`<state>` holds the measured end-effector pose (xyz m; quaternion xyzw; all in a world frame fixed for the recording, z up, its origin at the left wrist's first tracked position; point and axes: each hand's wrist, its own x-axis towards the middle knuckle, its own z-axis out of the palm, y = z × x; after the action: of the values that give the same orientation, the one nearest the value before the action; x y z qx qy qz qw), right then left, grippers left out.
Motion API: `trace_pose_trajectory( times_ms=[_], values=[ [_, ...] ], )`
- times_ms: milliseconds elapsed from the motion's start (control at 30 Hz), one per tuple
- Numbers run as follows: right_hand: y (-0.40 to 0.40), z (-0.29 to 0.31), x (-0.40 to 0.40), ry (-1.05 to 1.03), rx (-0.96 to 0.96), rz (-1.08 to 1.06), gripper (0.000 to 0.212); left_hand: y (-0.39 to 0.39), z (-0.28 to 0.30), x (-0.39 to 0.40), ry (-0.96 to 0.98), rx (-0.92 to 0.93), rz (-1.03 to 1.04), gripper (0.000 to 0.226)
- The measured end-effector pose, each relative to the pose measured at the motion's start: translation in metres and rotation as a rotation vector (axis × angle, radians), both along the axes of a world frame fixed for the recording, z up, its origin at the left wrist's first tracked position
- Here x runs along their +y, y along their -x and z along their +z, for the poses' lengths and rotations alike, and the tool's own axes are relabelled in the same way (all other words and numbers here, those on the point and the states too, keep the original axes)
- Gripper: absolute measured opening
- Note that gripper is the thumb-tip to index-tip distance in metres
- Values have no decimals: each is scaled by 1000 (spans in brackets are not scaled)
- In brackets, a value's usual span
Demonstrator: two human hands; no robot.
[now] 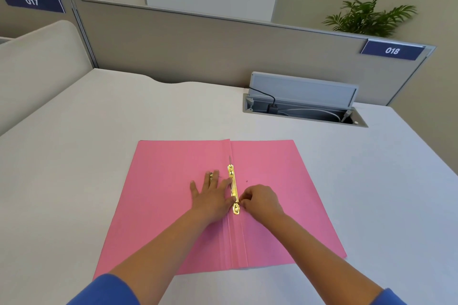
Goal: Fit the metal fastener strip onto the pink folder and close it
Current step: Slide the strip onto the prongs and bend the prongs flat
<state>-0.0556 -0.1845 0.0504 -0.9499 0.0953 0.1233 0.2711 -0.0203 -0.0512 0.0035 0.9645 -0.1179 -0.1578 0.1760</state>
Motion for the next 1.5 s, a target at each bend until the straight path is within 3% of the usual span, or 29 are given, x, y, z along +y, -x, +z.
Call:
trace_pose_trajectory(
  times_ms=[433, 667, 1000, 1333, 1400, 1500],
  values=[
    [30, -26, 1, 243, -158, 224, 34, 2, 0, -1, 24, -13, 20, 55],
    [39, -34, 11, 222, -180, 164, 36, 2, 1, -2, 50, 6, 40, 55],
    [25, -14, 17, 128, -32, 60, 29, 1, 3, -4, 39, 21, 37, 58],
    [47, -9, 35, 369, -36, 225, 37, -3, 2, -3, 31, 45, 36, 59],
    [55, -2, 34, 486, -206, 275, 29, -3, 0, -2, 35, 30, 34, 58],
    [63, -6, 28, 587, -287, 349, 46, -2, -1, -1, 38, 18, 25, 58]
  ],
)
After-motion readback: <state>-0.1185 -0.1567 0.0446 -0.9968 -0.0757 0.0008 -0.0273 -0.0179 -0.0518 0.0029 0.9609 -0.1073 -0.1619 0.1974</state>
